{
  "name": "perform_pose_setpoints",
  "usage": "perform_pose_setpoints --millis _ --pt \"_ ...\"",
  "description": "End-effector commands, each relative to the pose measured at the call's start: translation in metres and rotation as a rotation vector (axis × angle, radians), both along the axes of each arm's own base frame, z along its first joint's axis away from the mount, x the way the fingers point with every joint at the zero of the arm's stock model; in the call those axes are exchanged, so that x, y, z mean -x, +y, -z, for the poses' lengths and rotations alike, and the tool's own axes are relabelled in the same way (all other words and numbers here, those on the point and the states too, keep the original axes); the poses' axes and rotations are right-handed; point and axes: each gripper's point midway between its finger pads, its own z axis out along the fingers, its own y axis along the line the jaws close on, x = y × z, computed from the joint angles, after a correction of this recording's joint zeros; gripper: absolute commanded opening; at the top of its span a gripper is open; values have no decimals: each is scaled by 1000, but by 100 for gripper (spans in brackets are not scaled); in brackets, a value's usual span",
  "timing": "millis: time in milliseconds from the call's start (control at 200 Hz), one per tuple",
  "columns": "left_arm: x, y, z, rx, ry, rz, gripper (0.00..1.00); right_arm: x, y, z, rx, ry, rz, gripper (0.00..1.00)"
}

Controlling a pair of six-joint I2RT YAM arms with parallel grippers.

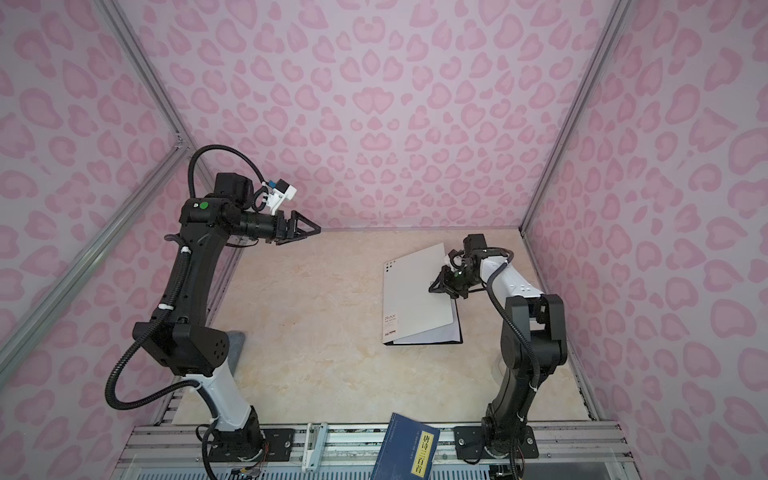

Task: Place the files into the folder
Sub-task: 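Press the closed white cover flat with the right gripper while left gripper draws back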

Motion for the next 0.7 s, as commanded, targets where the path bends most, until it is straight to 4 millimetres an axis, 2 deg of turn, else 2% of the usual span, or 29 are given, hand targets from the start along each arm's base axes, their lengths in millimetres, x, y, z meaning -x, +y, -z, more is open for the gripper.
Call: perform_pose_setpoints --millis 0,330,450,695 --pt "6 9 1 -6 -14 -7 97 9 -10 13 83 35 -8 32" --pt "22 19 15 -29 -6 -20 97 13 -35 21 252 44 -5 45" --pt "24 19 20 -35 1 -21 97 14 -46 26 302 57 -7 51" --pt "26 21 32 -46 20 -23 97 12 -61 34 386 69 -7 57"
